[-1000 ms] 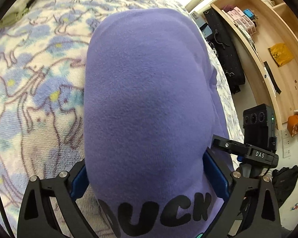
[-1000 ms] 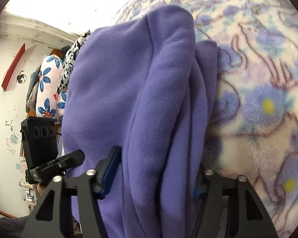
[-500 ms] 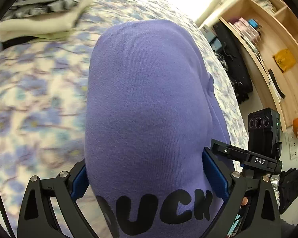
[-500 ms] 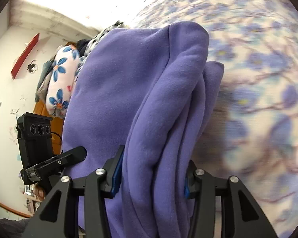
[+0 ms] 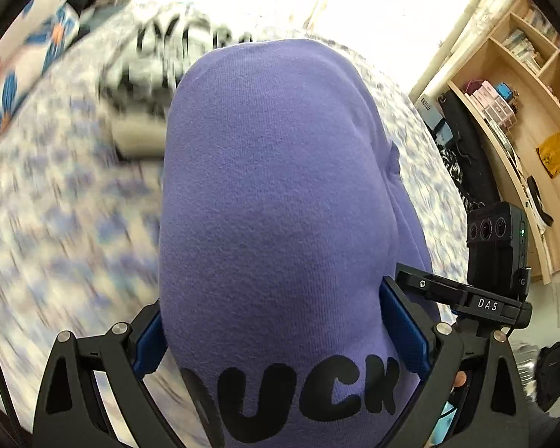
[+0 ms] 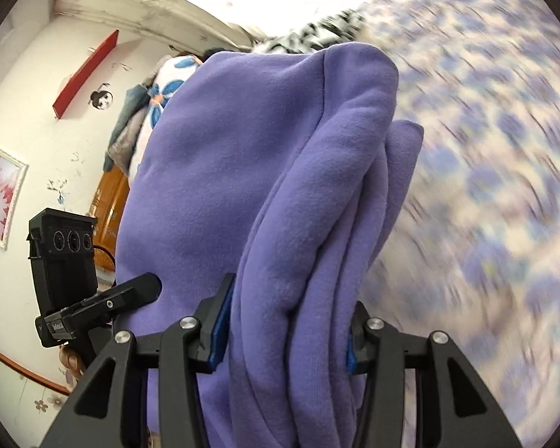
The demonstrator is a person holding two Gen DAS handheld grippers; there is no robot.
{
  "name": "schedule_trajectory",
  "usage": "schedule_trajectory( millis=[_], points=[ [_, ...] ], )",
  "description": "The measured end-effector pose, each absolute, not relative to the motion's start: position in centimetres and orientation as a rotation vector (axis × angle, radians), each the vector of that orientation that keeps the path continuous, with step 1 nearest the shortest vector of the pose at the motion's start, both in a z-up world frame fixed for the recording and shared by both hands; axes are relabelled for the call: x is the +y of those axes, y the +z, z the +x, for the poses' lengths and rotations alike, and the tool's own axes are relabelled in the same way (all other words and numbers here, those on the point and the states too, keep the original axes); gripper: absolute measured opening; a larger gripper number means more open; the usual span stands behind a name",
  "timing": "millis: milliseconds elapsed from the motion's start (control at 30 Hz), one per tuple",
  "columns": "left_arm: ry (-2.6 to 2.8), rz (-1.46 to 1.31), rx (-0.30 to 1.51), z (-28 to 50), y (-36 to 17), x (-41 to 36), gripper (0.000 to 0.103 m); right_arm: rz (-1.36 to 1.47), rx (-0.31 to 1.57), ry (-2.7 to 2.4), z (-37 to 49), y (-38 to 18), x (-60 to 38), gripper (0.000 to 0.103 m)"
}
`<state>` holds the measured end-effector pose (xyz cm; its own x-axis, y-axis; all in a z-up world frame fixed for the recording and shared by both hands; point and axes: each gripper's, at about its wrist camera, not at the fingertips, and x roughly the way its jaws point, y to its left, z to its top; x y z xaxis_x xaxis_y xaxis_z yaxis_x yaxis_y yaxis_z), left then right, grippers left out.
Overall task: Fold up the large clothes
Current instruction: 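Carry the hoodie bundle with both tools and place it atop the clothes stack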
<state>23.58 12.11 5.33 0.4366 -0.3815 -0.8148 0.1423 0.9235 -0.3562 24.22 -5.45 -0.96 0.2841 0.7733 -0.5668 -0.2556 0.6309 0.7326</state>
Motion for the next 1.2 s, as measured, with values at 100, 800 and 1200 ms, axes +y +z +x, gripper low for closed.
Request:
schedule_trajectory(
  millis=[100, 800, 1200],
  points=[
    [-0.341, -0.196, 1.025, 29.9, 8.6, 13.9, 0.098, 0.570, 1.010, 0.739, 29.3, 1.6, -3.2, 0.047],
    [-0.360, -0.165, 0.975, 59.8, 3.4, 22.7, 0.103, 0.541, 0.908, 0.677, 57.2, -3.0, 4.3, 0.061],
    [-0.240, -0.064, 0.866, 47.4, 11.9, 18.7, 0.103, 0.309, 0.953, 0.543, 47.0, 4.6, 2.1, 0.065]
  ],
)
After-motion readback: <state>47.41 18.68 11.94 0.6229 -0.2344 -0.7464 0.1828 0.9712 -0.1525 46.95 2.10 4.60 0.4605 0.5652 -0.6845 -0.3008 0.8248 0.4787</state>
